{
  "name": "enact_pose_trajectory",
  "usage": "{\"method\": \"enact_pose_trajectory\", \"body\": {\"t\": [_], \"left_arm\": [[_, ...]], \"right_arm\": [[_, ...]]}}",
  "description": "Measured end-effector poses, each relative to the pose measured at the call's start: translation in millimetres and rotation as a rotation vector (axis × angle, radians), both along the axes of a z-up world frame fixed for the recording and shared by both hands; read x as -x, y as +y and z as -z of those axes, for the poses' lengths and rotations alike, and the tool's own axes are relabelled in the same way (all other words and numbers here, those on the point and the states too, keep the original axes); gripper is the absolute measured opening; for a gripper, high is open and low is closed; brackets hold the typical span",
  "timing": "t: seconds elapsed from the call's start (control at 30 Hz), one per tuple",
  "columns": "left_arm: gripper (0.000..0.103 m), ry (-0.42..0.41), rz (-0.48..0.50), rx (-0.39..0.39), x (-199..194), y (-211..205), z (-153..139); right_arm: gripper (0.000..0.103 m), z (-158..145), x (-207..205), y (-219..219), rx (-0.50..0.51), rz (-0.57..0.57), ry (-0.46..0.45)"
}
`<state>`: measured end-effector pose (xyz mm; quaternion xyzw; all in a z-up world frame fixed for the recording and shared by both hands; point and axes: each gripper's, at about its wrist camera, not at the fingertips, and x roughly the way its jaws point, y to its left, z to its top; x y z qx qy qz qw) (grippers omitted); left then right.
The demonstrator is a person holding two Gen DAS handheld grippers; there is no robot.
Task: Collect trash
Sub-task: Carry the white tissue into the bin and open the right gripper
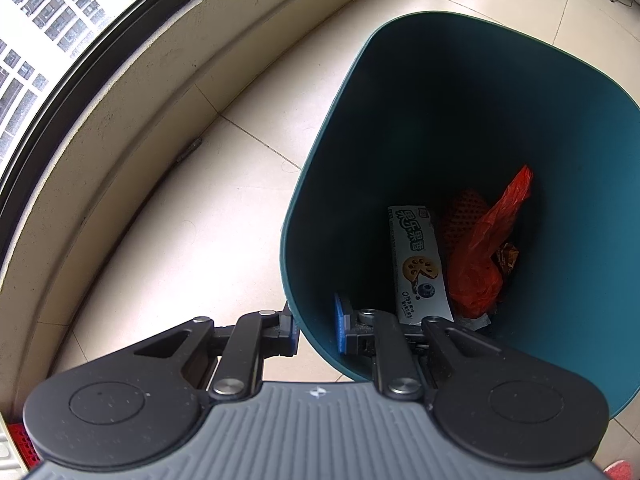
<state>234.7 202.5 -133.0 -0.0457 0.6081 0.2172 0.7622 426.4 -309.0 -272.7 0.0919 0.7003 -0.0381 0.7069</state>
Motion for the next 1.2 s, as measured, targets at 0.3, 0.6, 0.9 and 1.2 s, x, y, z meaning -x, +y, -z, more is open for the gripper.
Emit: {"method": "enact_pose_trajectory", "body": {"t": [0.3, 0.6, 0.9, 1.2], "left_arm": [[0.016, -0.008, -0.019, 0.03, 2.9, 10.5, -2.8], [0.016, -0.014, -0.014, 0.033, 2.2, 11.0, -5.9], [0.016, -0.03, -0.019, 0.04, 3.8, 15.1, -14.6], [0.016, -0.048, -0.019, 0.054, 8.6, 17.1, -19.7]], "right_arm": [[0.01, -109.5, -6.9, 47.9, -0.001, -0.228, -0.131], [0.01, -247.4, 18.5, 135.5, -0.279, -0.458, -0.316], [0.01, -314.9, 42.9, 251.8, -0.448, -0.694, -0.425], [0.01, -291.4, 43.8, 329.4, -0.37, -0.801, -0.402]]}}
